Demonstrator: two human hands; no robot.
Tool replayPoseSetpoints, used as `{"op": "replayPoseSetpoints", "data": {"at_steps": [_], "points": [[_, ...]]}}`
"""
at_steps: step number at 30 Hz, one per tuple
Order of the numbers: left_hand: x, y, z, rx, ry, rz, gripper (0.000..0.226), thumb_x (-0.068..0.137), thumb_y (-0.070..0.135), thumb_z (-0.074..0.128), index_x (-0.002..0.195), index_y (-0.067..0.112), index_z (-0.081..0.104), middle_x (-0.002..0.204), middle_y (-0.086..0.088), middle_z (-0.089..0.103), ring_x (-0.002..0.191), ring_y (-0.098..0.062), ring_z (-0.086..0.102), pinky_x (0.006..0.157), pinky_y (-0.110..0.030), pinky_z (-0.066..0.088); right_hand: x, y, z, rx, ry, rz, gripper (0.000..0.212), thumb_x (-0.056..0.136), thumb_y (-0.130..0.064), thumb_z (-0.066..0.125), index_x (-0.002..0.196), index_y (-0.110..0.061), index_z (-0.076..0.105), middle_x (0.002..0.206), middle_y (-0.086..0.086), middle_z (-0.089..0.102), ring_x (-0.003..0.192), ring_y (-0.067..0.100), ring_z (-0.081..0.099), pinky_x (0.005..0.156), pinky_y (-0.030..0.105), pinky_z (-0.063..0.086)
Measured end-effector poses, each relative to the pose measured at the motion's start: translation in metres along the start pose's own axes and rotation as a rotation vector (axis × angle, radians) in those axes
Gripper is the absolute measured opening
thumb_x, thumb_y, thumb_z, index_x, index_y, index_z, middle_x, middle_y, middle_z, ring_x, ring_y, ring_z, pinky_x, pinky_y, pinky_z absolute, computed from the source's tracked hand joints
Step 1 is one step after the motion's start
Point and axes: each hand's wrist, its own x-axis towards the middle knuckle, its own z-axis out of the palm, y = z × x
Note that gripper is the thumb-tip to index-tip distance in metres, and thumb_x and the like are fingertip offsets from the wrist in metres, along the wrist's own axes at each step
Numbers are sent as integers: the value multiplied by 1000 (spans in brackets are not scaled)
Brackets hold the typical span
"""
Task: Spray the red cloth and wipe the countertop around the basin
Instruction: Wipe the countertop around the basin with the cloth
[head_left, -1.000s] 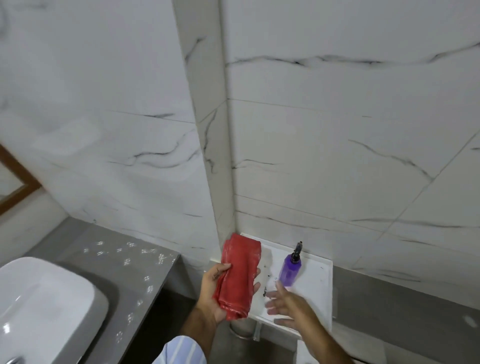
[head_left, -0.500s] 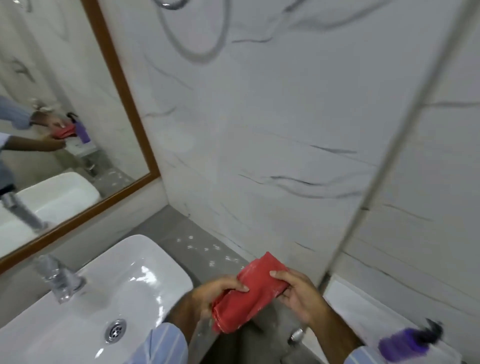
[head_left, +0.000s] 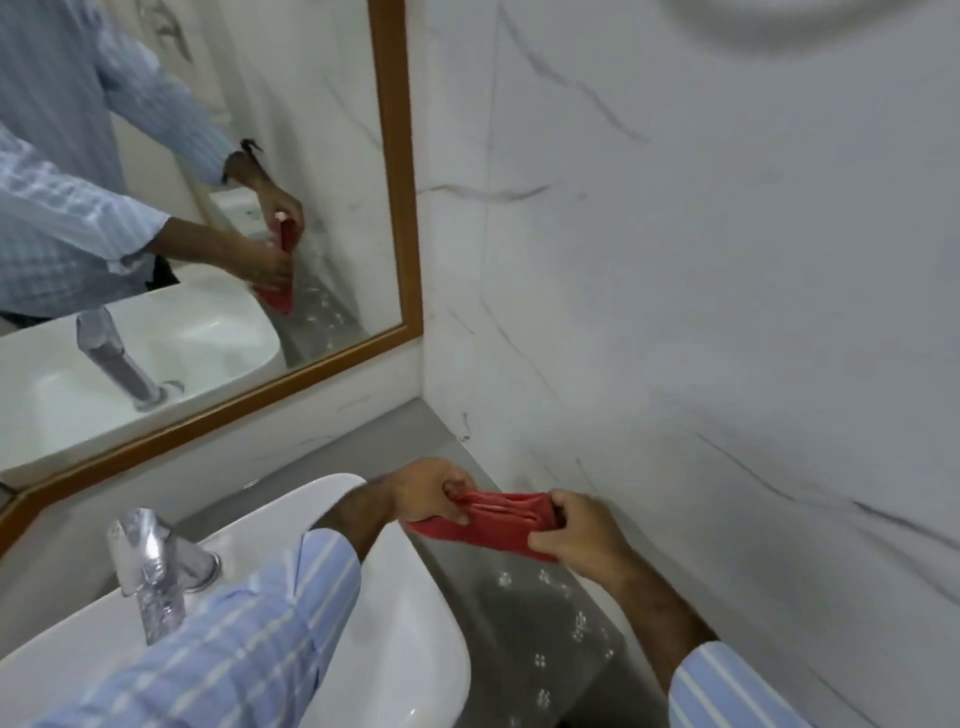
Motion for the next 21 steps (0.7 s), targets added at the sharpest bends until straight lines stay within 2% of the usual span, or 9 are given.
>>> {"op": "replayPoseSetpoints", "data": {"at_steps": [2,4,6,10,12,14,16,18,21], "points": [[25,-13,-8,213,-28,-15,37,81,20,80,117,15,73,107,-6,73,94,-21,63,75,-22,41,28,-9,18,-198,-54,-53,35,65,-31,77,99,-30,74,81,-9,74,76,8,72,67,22,55],[46,-22,-14,338,-24,-56,44,83,19,77,126,17,70,123,-7,71,109,-28,64,84,-27,44,51,-16,33,-364,-61,-95,43,69,-36,78,111,-28,71,97,-4,77,90,18,74,78,31,60],[63,-33,-20,365,56,-91,41,85,17,73,126,21,70,124,-6,72,112,-29,65,89,-31,48,78,-20,47,-462,-29,-167,44,76,-37,80,117,-25,68,110,1,76,99,23,73,88,37,61],[95,-51,-22,373,268,-131,23,87,22,70,109,25,76,109,-3,75,101,-27,70,83,-31,53,130,-12,68,-712,57,-338,38,89,-32,74,122,-16,63,119,7,68,109,30,64,91,39,52],[112,-61,-10,356,321,-129,27,90,20,65,114,28,75,115,-3,75,105,-27,69,91,-34,56,150,3,80,-816,73,-354,39,93,-24,70,129,-15,59,125,8,65,115,30,60,94,40,52],[113,-65,2,309,280,-110,33,93,16,61,122,23,74,129,-6,72,113,-25,67,100,-30,54,162,21,91,-861,29,-357,38,97,-19,62,133,-14,57,130,10,62,118,31,59,96,41,52],[111,-75,19,459,111,-73,35,95,12,60,129,8,69,137,-13,66,112,-20,62,93,-19,51,166,44,102,-904,-68,-350,37,100,-18,55,136,-12,55,135,13,59,122,32,57,101,42,50],[104,-80,31,417,58,-124,37,96,12,60,132,11,65,138,-12,63,124,-24,60,102,-29,46,162,66,110,-930,-179,-325,40,99,-21,54,138,-12,57,138,13,58,127,34,55,106,40,48],[83,-86,35,333,326,-197,36,94,17,52,127,15,66,133,-12,66,127,-35,60,105,-42,47,161,85,115,-841,-147,-324,53,85,-28,49,131,-7,65,131,15,64,123,37,58,107,43,50]]}}
